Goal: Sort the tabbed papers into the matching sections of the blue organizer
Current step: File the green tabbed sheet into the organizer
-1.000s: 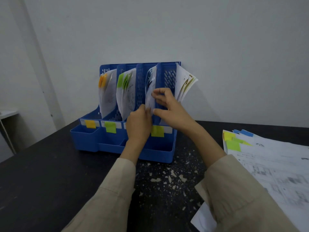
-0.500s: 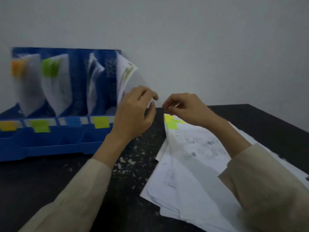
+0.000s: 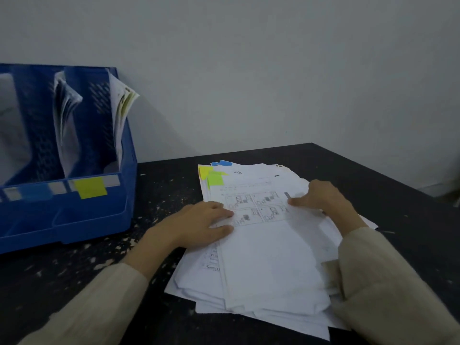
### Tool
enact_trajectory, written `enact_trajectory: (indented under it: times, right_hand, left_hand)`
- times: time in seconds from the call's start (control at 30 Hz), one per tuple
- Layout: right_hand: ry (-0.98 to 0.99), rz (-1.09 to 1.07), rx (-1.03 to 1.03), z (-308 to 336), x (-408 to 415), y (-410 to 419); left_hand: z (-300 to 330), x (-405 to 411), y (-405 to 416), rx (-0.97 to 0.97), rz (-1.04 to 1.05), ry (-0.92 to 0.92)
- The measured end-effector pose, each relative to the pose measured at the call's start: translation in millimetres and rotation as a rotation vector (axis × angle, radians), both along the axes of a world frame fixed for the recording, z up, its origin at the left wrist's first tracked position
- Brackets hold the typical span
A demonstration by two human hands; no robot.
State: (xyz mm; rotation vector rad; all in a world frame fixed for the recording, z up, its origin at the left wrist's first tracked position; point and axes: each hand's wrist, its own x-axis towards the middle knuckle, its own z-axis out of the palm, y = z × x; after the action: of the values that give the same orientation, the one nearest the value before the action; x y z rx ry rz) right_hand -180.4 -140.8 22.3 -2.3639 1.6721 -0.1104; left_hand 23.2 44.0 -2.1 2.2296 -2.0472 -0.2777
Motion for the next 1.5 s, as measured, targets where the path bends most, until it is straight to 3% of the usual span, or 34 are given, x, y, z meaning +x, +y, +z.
enact_trajectory:
  times: [0.27,0.73,0.87,0.93,1.1,1.23,1.37,1.5]
  right_hand:
    - [-0.318,-0.061,-0.017,0.4,2.7,-4.9]
    - [-0.468,-0.007,-0.497,-1.2,7.3,3.7]
    - [-0.687,0.053,-0.544,-4.2,10.2,0.9]
    - [-0.83,0.088,-0.52,-2.9,11.1,1.3]
    - [-1.159,0.092,-0.396,7.6,16.0,9.1]
    - [-1.348,0.106,-0.306,20.4,34.2,20.8]
    - [-1.463,0.202,-0.274,42.0,63.4,40.5]
    - [-1.55,0.286,-0.328,69.3,85.8,66.2]
  left_hand:
    - [-7.8,-3.1,1.4,0.126,0.037,-0.009]
    - [-7.5,-6.7,2.5,0.134,0.063,-0.018]
    - [-2.7,-4.6,1.9,0.104,0.087,0.065]
    - [1.1,-2.9,1.2,0.028,0.104,0.183]
    - [20.0,3.3,1.9,-0.418,0.251,0.509]
    - [47.6,11.9,7.3,-0.563,0.373,0.799]
    - [74.0,24.0,23.8,-0.747,0.423,0.796]
    - [102.4,40.4,58.8,-0.951,0.346,0.726]
